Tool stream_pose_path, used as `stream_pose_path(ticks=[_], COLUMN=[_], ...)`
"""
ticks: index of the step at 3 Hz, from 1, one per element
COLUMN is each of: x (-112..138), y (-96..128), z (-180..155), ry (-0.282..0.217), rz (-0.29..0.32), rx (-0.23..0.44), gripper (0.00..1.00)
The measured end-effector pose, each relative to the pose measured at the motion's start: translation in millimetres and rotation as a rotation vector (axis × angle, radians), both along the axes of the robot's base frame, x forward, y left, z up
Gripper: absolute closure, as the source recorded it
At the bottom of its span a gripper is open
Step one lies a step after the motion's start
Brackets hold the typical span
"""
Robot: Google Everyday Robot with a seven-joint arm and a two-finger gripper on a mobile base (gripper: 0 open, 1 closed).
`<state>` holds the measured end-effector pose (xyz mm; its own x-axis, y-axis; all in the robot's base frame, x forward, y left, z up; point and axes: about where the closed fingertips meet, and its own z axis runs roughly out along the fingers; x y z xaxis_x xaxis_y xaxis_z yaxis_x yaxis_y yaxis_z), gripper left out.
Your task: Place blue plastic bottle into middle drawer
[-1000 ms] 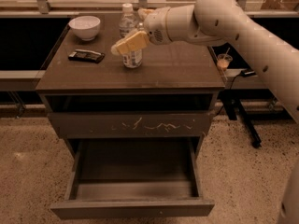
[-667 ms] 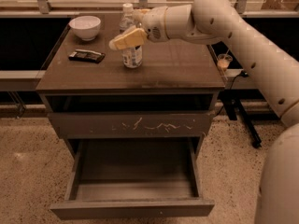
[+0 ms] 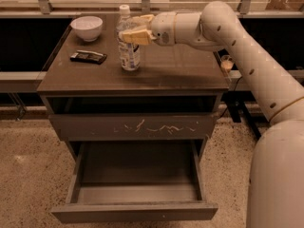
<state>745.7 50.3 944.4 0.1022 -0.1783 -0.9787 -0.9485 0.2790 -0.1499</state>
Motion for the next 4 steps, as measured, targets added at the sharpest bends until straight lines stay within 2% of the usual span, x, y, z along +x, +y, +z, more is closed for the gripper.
stream_pose_path(ticks=[1,2,3,4], x=[-19.0,-96.5,-159.6,-199.5], y=[5.1,11.9,8.1,0.0], z=[7.9,44.1,53.4,10.5], ry=[-0.043,-0.162,-0.199,-0.096], rz=[0.105,0.273,0.325,0.351], rx=[0.060,0.054,-0.011,-0.044], gripper=[0.91,1.00,1.00,1.00])
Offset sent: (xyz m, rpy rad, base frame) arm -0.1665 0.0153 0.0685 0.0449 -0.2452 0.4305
